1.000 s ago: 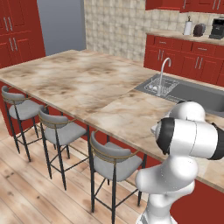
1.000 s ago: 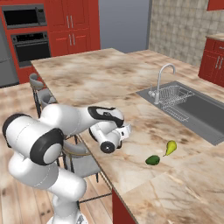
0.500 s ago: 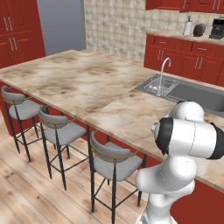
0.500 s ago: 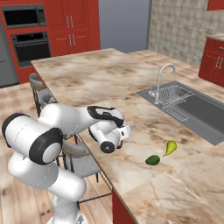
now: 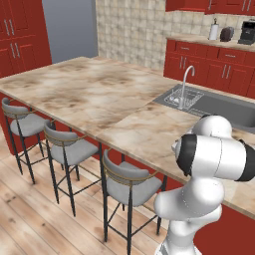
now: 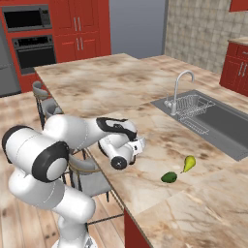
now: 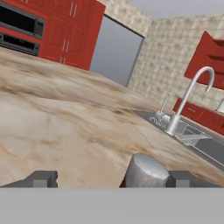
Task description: Move the ketchup and ketchup from the cabinet to the dining counter.
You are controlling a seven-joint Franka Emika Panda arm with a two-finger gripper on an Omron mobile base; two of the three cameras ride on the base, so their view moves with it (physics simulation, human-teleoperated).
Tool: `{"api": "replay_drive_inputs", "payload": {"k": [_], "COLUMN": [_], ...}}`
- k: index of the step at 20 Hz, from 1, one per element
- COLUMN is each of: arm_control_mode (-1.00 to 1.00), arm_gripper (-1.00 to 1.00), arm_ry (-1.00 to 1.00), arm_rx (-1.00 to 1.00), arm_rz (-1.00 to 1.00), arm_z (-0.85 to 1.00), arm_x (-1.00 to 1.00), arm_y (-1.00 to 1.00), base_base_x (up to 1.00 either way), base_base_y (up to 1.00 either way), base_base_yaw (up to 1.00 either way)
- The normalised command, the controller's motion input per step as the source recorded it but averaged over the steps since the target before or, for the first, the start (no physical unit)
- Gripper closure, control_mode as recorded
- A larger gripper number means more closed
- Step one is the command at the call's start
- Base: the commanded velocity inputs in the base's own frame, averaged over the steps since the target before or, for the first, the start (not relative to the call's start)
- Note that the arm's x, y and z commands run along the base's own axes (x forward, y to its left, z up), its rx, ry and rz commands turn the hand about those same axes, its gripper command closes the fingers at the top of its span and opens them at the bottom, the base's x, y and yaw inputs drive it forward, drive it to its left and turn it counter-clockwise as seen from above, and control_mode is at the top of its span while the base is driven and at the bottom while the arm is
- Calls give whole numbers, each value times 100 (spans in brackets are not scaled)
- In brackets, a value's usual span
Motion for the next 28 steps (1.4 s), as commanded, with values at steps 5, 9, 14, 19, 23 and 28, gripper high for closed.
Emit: {"api": "replay_drive_inputs", "payload": {"k": [5,9,14,19,23,28], "arm_control_mode": [-100,-100,-100,-100,-100,-100], "arm_gripper": [-100,-100,-100,-100,-100,-100], "arm_ry": [10,13,6,0,0,0], "arm_rx": [2,5,8,5,4,1], "arm_rz": [0,0,0,0,0,-2], "arm_z": [0,2,13,18,18,19], "arm_x": [-2,0,-1,-8,-14,-5], "arm_y": [0,0,0,0,-5,-1], "base_base_x": [0,0,0,0,0,0], "base_base_y": [0,0,0,0,0,0], "base_base_yaw": [0,0,0,0,0,0]}}
